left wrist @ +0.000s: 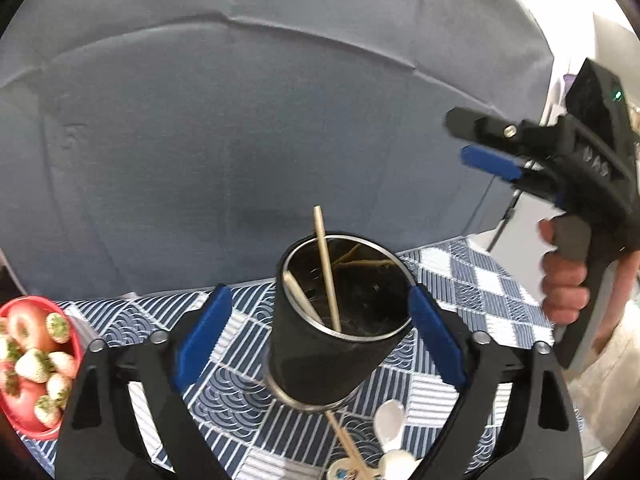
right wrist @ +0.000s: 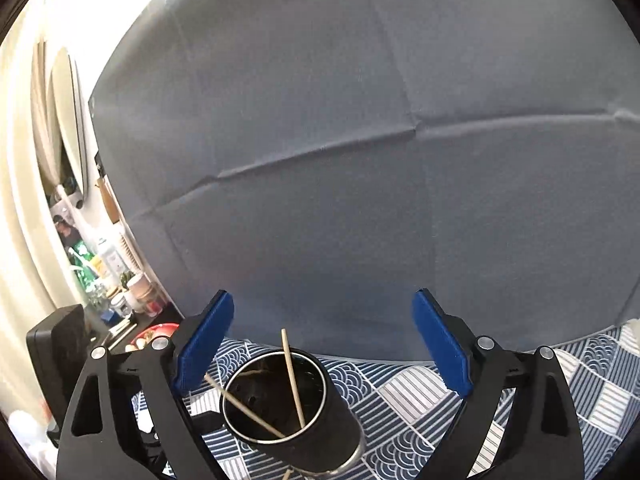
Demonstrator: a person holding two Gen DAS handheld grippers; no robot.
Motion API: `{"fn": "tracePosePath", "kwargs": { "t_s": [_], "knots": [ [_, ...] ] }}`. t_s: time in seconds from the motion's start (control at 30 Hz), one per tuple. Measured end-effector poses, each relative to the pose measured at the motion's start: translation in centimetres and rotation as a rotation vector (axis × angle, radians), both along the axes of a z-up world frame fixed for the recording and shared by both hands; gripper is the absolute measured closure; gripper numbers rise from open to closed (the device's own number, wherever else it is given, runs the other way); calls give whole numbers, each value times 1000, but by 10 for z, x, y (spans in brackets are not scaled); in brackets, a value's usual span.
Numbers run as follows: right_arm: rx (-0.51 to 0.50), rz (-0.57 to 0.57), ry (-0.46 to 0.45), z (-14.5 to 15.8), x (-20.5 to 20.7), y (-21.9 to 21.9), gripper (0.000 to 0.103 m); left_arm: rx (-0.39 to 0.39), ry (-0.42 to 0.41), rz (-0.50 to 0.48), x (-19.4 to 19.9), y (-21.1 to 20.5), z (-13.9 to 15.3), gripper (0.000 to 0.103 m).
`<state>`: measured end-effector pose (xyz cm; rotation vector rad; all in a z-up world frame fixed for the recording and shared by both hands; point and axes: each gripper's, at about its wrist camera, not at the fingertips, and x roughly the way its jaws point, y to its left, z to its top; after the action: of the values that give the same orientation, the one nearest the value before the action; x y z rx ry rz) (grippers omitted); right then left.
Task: Organize utensils
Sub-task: 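Move both tools back over the spoons beside the holder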
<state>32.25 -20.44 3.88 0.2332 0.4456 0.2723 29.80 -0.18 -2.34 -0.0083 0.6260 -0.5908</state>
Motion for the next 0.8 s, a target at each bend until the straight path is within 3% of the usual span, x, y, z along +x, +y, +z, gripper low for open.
{"fn": "tracePosePath", "kwargs": {
  "t_s": [0.2, 0.8],
  "knots": [
    [-18, -20, 28, 3, -14, -3, 15, 50, 24, 7, -11, 2, -4, 6],
    [-73, 8, 192, -47, -50, -2, 15, 167, 203, 66, -47, 22, -63, 6]
  ]
}}
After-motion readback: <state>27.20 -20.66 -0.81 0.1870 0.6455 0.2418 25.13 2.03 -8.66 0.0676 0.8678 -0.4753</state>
